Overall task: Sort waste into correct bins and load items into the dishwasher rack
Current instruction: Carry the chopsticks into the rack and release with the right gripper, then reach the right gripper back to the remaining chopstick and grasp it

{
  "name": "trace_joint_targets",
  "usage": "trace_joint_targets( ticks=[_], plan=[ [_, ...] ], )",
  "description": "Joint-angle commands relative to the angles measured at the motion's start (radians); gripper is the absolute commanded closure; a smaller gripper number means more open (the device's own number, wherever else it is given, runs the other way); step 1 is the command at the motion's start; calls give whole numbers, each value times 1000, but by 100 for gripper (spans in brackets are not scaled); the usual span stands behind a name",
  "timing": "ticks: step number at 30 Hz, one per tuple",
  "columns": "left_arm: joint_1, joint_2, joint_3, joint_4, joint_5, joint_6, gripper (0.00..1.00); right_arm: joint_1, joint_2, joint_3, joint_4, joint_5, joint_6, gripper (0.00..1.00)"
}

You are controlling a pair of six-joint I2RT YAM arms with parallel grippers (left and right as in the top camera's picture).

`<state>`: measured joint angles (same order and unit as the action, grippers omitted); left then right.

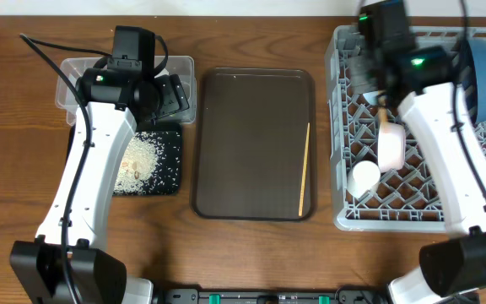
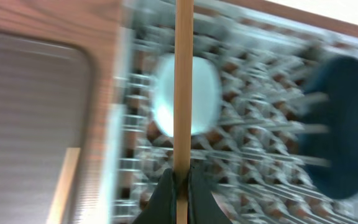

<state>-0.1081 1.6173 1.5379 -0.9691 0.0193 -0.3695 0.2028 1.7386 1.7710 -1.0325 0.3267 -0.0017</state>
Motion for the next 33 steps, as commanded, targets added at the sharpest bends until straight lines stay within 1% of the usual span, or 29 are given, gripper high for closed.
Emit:
trace_joint_targets(
  ticks=[1, 6, 8, 12, 19, 20, 22, 23, 28, 33],
  plan=[
    [3, -13, 16, -3, -9, 1, 15, -86, 19, -1, 0, 23, -121, 99],
    [3, -13, 16, -3, -9, 1, 15, -198, 41, -1, 31, -53, -222, 99],
    [3, -13, 16, -3, -9, 1, 15, -230, 51, -1, 38, -56, -230, 99],
    [3, -13, 16, -3, -9, 1, 15, -279, 93, -2, 51, -101, -311, 98],
    [3, -13, 16, -3, -9, 1, 15, -342, 192, -2, 77, -135, -264, 99],
    [3, -13, 16, -3, -9, 1, 15, -342, 198, -2, 76, -138, -261, 97],
    [3, -13, 16, -3, -9, 1, 15, -338, 206, -2, 78, -137, -236, 85],
    [3, -13, 16, -3, -9, 1, 15, -337, 206, -1, 79, -137, -219, 83],
    [3, -13, 16, -3, -9, 1, 15, -333, 194, -1, 89, -169, -203, 80],
    [3, -13, 16, -3, -9, 1, 15, -319, 151, -1, 85, -256, -190, 74]
  ],
)
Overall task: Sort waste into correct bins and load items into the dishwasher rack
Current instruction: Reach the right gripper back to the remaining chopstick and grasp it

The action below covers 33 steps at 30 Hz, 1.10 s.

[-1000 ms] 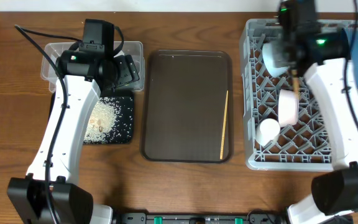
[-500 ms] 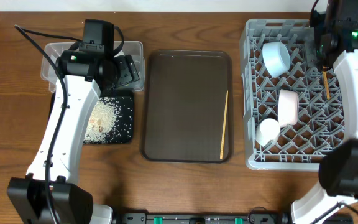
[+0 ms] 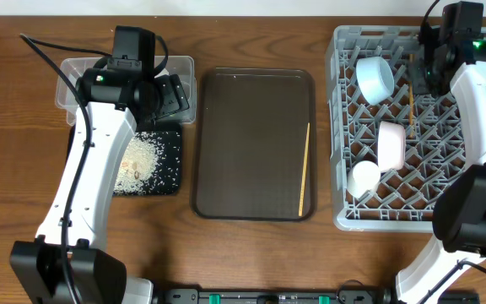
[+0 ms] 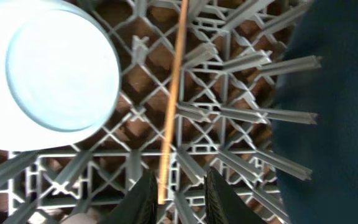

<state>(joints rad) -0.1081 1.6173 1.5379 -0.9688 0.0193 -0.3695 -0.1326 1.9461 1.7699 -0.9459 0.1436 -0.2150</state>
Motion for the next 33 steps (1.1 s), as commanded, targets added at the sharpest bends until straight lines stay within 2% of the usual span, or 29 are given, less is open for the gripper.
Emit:
trace_joint_targets(
  ticks=[1, 6, 8, 10, 13, 15, 18, 25, 33],
  plan=[
    [3, -13, 16, -3, -9, 1, 15, 23, -71, 1, -5, -95, 31, 73],
    [3, -13, 16, -3, -9, 1, 15, 111, -173, 1, -32, -213, 153, 65],
    [3, -13, 16, -3, -9, 1, 15, 175, -200, 1, -48, -228, 193, 57],
    [3, -13, 16, -3, -9, 1, 15, 256, -208, 1, -71, -243, 233, 43],
    [3, -13, 16, -3, -9, 1, 15, 380, -196, 0, -109, -367, 238, 11],
    [3, -13, 16, -3, -9, 1, 15, 449, -181, -2, -119, -395, 244, 1],
    [3, -13, 16, -3, -9, 1, 15, 527, -149, -7, -121, -378, 264, 1],
    [3, -13, 16, -3, -9, 1, 15, 593, -37, -51, -154, -327, 459, 1],
    [3, -13, 16, -3, -9, 1, 15, 608, 13, -196, -154, -246, 573, 16]
  ],
)
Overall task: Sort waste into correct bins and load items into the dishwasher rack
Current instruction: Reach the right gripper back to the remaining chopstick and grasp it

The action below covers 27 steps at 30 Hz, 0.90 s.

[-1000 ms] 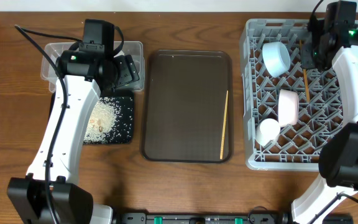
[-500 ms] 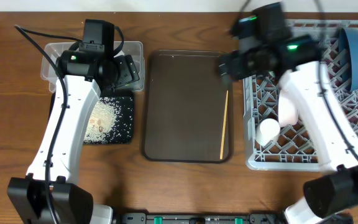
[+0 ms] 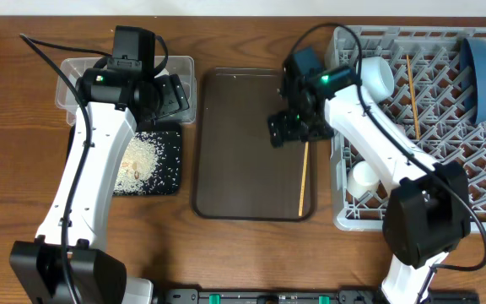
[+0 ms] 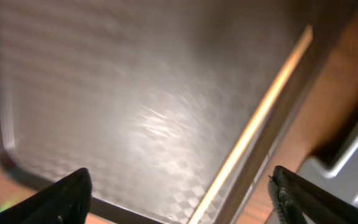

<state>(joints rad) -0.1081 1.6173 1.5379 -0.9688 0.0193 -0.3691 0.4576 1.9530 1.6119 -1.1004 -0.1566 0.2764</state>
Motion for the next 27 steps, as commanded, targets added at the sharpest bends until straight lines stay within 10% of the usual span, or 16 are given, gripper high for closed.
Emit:
trace_joint_targets(
  ticks=[1, 10, 27],
  plan=[
    [3, -13, 16, -3, -9, 1, 15, 19, 6, -60, 4, 71, 99, 19],
    [3, -13, 16, -3, -9, 1, 15, 60, 9, -206, 127, 91, 180, 47],
    [3, -13, 16, -3, -9, 1, 15, 66, 13, -320, 199, 192, 265, 60]
  ],
)
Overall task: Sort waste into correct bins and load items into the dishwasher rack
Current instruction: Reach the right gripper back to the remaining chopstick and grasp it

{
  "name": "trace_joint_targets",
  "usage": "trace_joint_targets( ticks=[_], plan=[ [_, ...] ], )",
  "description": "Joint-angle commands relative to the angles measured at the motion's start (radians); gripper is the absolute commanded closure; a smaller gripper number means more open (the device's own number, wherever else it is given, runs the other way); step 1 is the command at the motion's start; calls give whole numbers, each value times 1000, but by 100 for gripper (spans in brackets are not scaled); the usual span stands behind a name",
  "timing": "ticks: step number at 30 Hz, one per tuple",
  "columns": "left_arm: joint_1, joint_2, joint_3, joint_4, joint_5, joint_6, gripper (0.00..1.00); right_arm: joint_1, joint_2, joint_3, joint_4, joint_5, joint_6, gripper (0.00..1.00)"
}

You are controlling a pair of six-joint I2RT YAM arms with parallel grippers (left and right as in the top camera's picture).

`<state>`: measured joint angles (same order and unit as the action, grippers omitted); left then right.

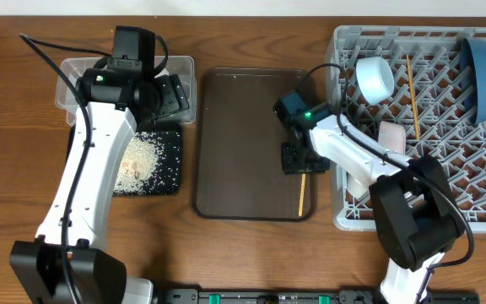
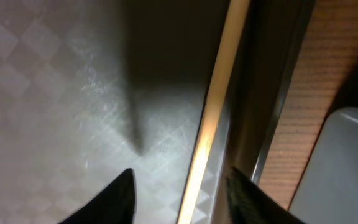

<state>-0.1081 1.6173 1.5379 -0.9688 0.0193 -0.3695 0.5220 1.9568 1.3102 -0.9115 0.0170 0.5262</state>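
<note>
A wooden chopstick (image 1: 304, 181) lies along the right side of the dark brown tray (image 1: 243, 143). My right gripper (image 1: 302, 159) is low over its middle and open. In the right wrist view the chopstick (image 2: 219, 106) runs between the two dark fingertips (image 2: 122, 194), one on each side, with the right gripper (image 2: 188, 200) not closed on it. A second chopstick (image 1: 412, 84) lies in the grey dishwasher rack (image 1: 344, 215). My left gripper (image 1: 172, 96) hangs over the clear bin (image 1: 83, 76); its jaws are not readable from above.
The rack also holds a dark blue bowl (image 1: 479, 74), a white cup (image 1: 375, 78), a pink cup (image 1: 392, 135) and another white cup (image 1: 359, 181). A black bin with rice (image 1: 146, 165) sits left of the tray, below the clear bin.
My right gripper has moved from the upper end of the tray's chopstick down to its middle and come lower, its fingers now on either side of the stick. The left arm is unchanged.
My right gripper was shut on a chopstick over the rack. Then it stood open at the rack's back with that chopstick lying in the grid. Then it was over the tray beside the second chopstick, and now it straddles that one.
</note>
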Motion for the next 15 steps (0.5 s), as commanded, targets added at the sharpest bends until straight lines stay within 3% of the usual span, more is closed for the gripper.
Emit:
trace_joint_targets(
  ticks=[1, 4, 12, 15],
  plan=[
    [3, -13, 16, -3, -9, 1, 15, 1, 9, -19, 15, 11, 6, 63],
    [3, -13, 16, -3, -9, 1, 15, 1, 9, -24, 23, 5, -5, 69],
    [3, -13, 16, -3, -9, 1, 15, -13, 62, -19, 29, -33, -34, 71],
    [3, -13, 16, -3, -9, 1, 15, -15, 63, -19, 29, -36, -34, 78]
  ],
)
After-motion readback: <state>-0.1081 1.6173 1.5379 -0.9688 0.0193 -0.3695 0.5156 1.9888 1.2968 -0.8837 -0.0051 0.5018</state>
